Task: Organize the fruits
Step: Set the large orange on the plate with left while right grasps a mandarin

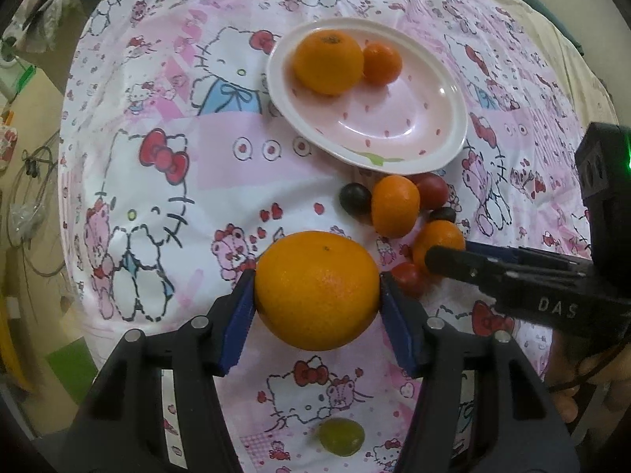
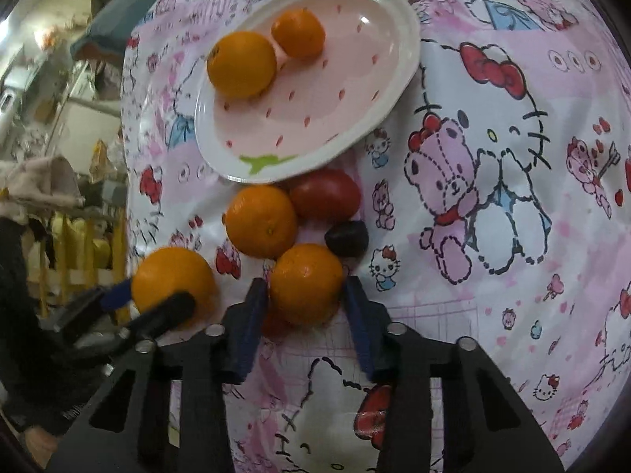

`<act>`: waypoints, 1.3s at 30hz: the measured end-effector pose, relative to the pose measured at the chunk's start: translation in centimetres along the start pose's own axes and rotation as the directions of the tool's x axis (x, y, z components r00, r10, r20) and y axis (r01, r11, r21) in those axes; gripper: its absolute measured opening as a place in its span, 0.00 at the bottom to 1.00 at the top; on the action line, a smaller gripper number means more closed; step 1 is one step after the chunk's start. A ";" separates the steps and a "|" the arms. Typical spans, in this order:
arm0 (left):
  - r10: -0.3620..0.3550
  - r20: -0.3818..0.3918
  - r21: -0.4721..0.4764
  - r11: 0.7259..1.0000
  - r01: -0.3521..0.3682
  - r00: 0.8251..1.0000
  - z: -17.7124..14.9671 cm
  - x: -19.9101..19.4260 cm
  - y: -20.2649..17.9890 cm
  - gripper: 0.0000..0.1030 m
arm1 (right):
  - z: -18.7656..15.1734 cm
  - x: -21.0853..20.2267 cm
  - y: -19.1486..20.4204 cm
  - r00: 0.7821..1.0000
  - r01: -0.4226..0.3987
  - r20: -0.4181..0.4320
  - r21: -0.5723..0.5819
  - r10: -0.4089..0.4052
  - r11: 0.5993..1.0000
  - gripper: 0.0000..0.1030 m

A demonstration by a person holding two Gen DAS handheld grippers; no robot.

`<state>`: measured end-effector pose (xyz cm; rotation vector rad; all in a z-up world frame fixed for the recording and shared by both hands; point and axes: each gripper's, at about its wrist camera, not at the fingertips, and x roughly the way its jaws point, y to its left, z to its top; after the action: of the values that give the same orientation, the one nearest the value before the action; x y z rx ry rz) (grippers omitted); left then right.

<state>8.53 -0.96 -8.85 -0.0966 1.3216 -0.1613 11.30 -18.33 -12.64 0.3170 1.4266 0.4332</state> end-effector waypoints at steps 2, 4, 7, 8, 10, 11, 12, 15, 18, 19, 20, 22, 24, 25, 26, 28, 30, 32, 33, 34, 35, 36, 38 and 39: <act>0.000 0.002 -0.006 1.000 0.000 1.000 0.0 -0.1 0.3 0.55 | 0.0 -0.2 0.0 1.000 -0.004 0.003 -0.002 0.004 1.000 0.37; 0.002 0.007 -0.010 1.000 -0.002 1.000 0.1 -0.2 0.5 0.55 | 0.0 -0.4 -0.2 1.000 -0.009 0.007 0.005 0.009 1.000 0.37; 0.008 0.028 -0.015 1.000 -0.007 1.000 0.3 -0.5 0.5 0.55 | 0.0 -1.3 -0.5 1.000 -0.017 0.025 0.014 0.016 1.000 0.36; 0.009 0.035 -0.018 1.000 -0.009 0.999 0.4 -0.6 0.5 0.55 | 0.1 -1.5 -0.4 0.999 -0.018 0.032 0.014 0.017 1.000 0.36; 0.014 0.056 -0.028 1.000 -0.012 0.998 0.6 -0.9 0.5 0.55 | 0.3 -2.4 -0.5 0.998 -0.009 0.064 0.014 0.008 1.000 0.36; 0.022 0.068 -0.030 0.999 -0.020 0.997 0.7 -1.0 0.4 0.55 | 0.3 -2.8 -0.5 0.997 -0.009 0.076 0.015 0.008 1.000 0.36; 0.037 0.083 -0.029 0.999 -0.034 0.996 0.7 -1.2 0.3 0.55 | 0.3 -3.3 -0.6 0.996 -0.014 0.087 0.021 0.012 1.000 0.36; 0.053 0.127 -0.026 0.998 -0.050 0.991 1.1 -1.8 0.1 0.55 | 0.5 -5.0 -1.0 0.991 -0.032 0.132 0.033 0.027 0.999 0.36; 0.041 0.150 -0.037 0.999 -0.036 0.988 2.0 -2.2 -0.1 0.55 | 1.1 -6.9 -1.9 0.982 -0.051 0.187 0.052 0.040 0.997 0.36; 0.039 0.160 -0.036 0.999 -0.034 0.986 2.5 -2.4 -0.2 0.55 | 1.5 -7.3 -2.2 0.979 -0.058 0.200 0.060 0.045 0.997 0.36; 0.041 0.167 -0.031 0.999 -0.037 0.985 3.0 -2.4 -0.3 0.55 | 1.9 -7.7 -2.4 0.976 -0.063 0.213 0.066 0.047 0.996 0.36; 0.048 0.174 -0.016 0.999 -0.046 0.984 4.0 -2.3 -0.7 0.55 | 2.8 -8.3 -2.9 0.971 -0.068 0.232 0.071 0.050 0.995 0.36; 0.049 0.170 -0.020 0.999 -0.046 0.984 4.9 -1.9 -0.8 0.55 | 3.8 -8.6 -3.2 0.969 -0.067 0.240 0.063 0.050 0.996 0.36; 0.042 0.162 -0.032 0.999 -0.037 0.986 5.4 -1.6 -0.7 0.55 | 4.2 -8.7 -3.2 0.969 -0.064 0.243 0.059 0.048 0.996 0.36; 0.038 0.155 -0.039 0.999 -0.033 0.987 5.8 -1.3 -0.7 0.55 | 4.7 -8.6 -3.2 0.969 -0.059 0.244 0.051 0.045 0.997 0.36; 0.033 0.134 -0.032 0.999 -0.029 0.990 6.7 -0.3 -1.0 0.55 | 5.6 -8.4 -3.2 0.969 -0.050 0.242 0.037 0.040 0.998 0.36; 0.030 0.128 -0.015 0.999 -0.028 0.991 7.3 0.4 -1.3 0.55 | 6.4 -8.0 -3.3 0.971 -0.050 0.236 0.039 0.039 0.998 0.36; 0.038 0.128 -0.003 0.999 -0.038 0.991 8.1 1.1 -1.5 0.55 | 7.1 -7.5 -3.4 0.972 -0.053 0.232 0.043 0.042 0.998 0.36; 0.041 0.128 0.000 0.999 -0.041 0.991 8.3 1.4 -1.5 0.55 | 7.4 -7.4 -3.5 0.972 -0.053 0.233 0.043 0.042 0.998 0.36; 0.040 0.130 0.001 0.999 -0.041 0.991 8.6 1.6 -1.4 0.55 | 7.8 -7.3 -3.5 0.971 -0.055 0.234 0.043 0.044 0.998 0.36; 0.040 0.132 0.001 0.999 -0.041 0.990 8.9 1.8 -1.4 0.55 | 8.0 -7.3 -3.5 0.971 -0.056 0.234 0.042 0.045 0.998 0.36; 0.042 0.130 0.002 0.999 -0.043 0.991 9.3 2.0 -1.4 0.55 | 8.3 -7.2 -3.6 0.972 -0.054 0.233 0.041 0.043 0.998 0.36; 0.037 0.123 0.003 0.999 -0.037 0.992 9.7 2.6 -1.4 0.55 | 8.9 -6.8 -3.7 0.972 -0.046 0.230 0.042 0.035 0.998 0.36; 0.032 0.119 0.001 0.999 -0.032 0.992 9.9 2.9 -1.4 0.55 | 9.3 -6.5 -3.9 0.973 -0.041 0.227 0.050 0.029 0.998 0.36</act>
<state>18.76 -3.02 -8.94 -0.0812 1.2035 -0.1283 20.32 -24.37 -7.58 0.4226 1.2127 0.3750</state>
